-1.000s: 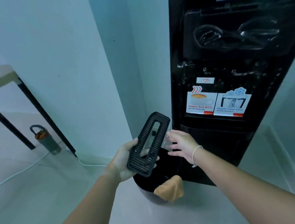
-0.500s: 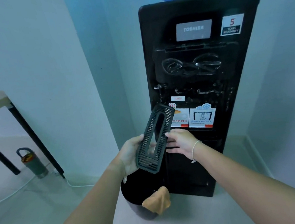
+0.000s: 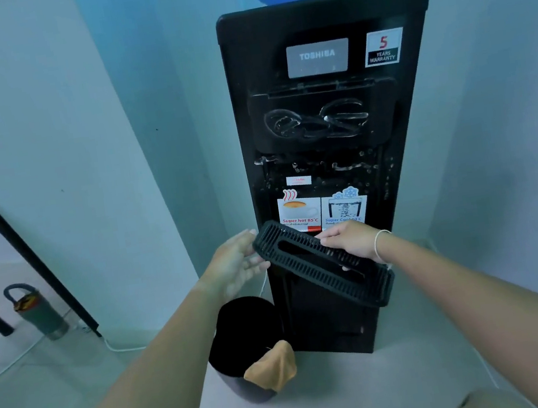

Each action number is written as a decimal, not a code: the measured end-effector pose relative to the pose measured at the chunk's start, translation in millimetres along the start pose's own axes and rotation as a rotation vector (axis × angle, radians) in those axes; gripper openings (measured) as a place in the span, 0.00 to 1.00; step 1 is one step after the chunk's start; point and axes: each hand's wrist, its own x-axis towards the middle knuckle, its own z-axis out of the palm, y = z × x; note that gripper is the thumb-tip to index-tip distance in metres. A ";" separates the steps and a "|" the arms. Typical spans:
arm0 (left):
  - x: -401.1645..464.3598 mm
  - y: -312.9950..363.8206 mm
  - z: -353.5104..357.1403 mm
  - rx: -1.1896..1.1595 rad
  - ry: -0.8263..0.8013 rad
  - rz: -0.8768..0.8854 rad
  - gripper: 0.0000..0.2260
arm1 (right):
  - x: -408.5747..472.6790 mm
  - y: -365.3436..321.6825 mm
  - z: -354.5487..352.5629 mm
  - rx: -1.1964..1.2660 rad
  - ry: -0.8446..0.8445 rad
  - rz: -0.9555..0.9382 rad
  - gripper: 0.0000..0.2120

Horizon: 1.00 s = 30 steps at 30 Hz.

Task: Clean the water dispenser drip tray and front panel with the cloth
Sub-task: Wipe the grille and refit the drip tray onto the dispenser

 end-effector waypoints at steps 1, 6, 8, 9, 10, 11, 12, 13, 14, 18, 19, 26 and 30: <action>1.2 -0.7 1.7 0.040 -0.009 -0.013 0.17 | 1.1 0.8 -3.0 -0.063 -0.004 -0.009 0.14; 8.7 -11.3 2.1 0.089 0.056 -0.055 0.12 | 9.2 8.1 -11.1 -0.199 0.005 -0.039 0.12; 14.2 -14.6 1.4 0.034 0.105 -0.046 0.10 | 12.7 15.4 -18.0 -0.269 0.033 -0.017 0.11; 16.8 -16.2 0.7 -0.002 0.131 -0.043 0.10 | 14.2 20.2 -22.2 -0.324 0.058 -0.007 0.12; 19.5 -18.1 0.2 -0.041 0.160 -0.044 0.08 | 15.7 26.2 -27.2 -0.375 0.105 0.004 0.13; 23.0 -20.7 0.7 -0.084 0.183 -0.052 0.08 | 16.9 33.4 -32.8 -0.411 0.167 0.021 0.14; 25.1 -22.6 0.2 -0.120 0.205 -0.060 0.07 | 17.2 40.1 -36.9 -0.424 0.229 0.037 0.15; 28.2 -25.1 0.5 -0.145 0.218 -0.067 0.06 | 18.0 47.0 -39.8 -0.412 0.281 0.058 0.15; 32.4 -28.4 2.7 -0.157 0.226 -0.073 0.06 | 19.8 54.3 -42.3 -0.360 0.319 0.081 0.17; 46.4 -38.9 14.4 -0.179 0.244 -0.080 0.07 | 30.7 72.2 -41.1 0.288 0.352 0.277 0.21; 50.0 -40.2 17.7 -0.187 0.245 -0.082 0.06 | 34.3 76.5 -40.7 0.421 0.369 0.309 0.20; 79.8 -43.0 28.0 0.085 0.325 -0.042 0.09 | 51.2 95.8 -34.1 0.561 0.575 0.343 0.14; 100.3 -46.6 28.4 0.306 0.400 0.003 0.12 | 61.4 104.5 -27.4 0.478 0.637 0.335 0.16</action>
